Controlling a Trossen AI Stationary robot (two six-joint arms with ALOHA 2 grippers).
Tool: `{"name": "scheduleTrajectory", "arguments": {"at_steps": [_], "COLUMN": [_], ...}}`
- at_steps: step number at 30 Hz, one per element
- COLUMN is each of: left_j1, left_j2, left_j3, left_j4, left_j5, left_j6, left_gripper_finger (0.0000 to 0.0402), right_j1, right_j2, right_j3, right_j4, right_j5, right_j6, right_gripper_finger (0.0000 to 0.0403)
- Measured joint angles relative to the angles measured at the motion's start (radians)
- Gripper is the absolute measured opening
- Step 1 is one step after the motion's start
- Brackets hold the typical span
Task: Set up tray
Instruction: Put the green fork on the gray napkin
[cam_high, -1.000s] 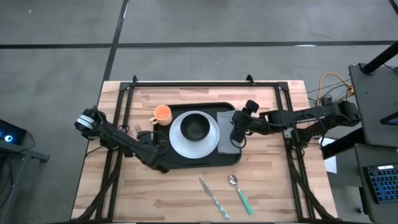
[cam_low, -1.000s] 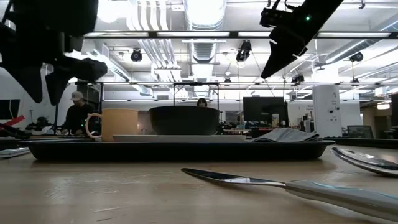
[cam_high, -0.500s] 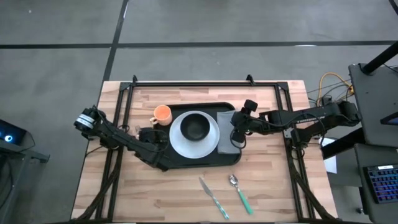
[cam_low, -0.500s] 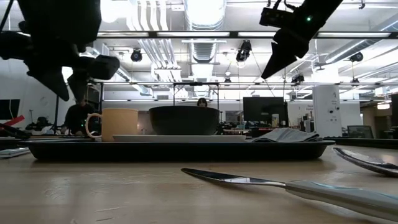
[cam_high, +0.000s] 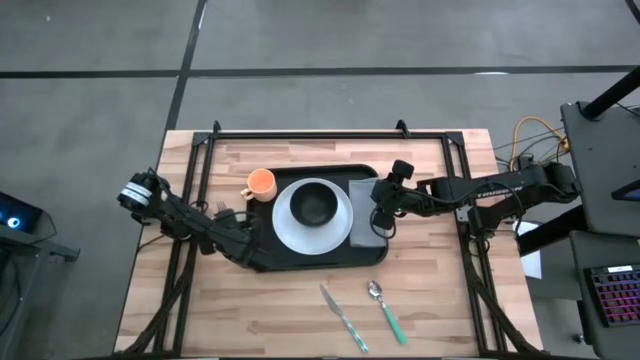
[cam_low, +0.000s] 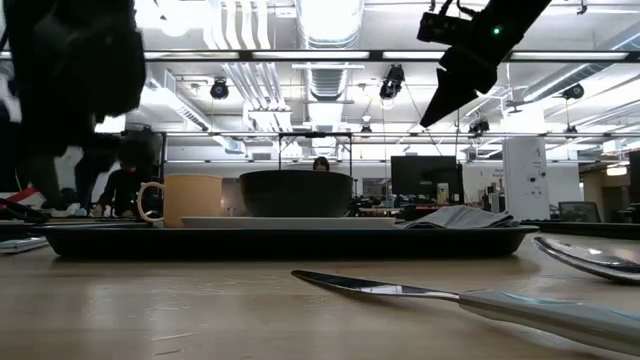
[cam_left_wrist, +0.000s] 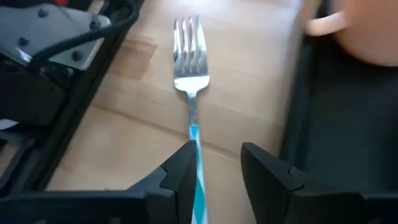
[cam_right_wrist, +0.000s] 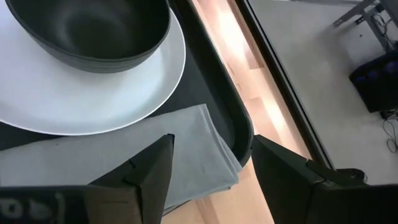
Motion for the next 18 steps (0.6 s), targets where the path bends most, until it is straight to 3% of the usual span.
{"name": "scheduleTrajectory", "arguments": {"at_steps": [11, 18], "left_j1": [0.007, 0.007], "left_j2": [-0.019, -0.018], "left_j3": [-0.142, -0.198], "left_j4": [0.123, 0.228], "left_j5": [0.061, 0.046], "left_j6": [0.0, 0.002], "left_gripper_finger": [0.0106, 0.0106], "right_j1": [0.001, 0.001], "right_j2": [0.0, 0.0], "right_j3": [0.0, 0.0], "right_j4": [-0.001, 0.0], "right_j5": [0.0, 0.0], "right_j6": [-0.013, -0.011], "right_gripper_finger": [0.0206, 0.0206]}}
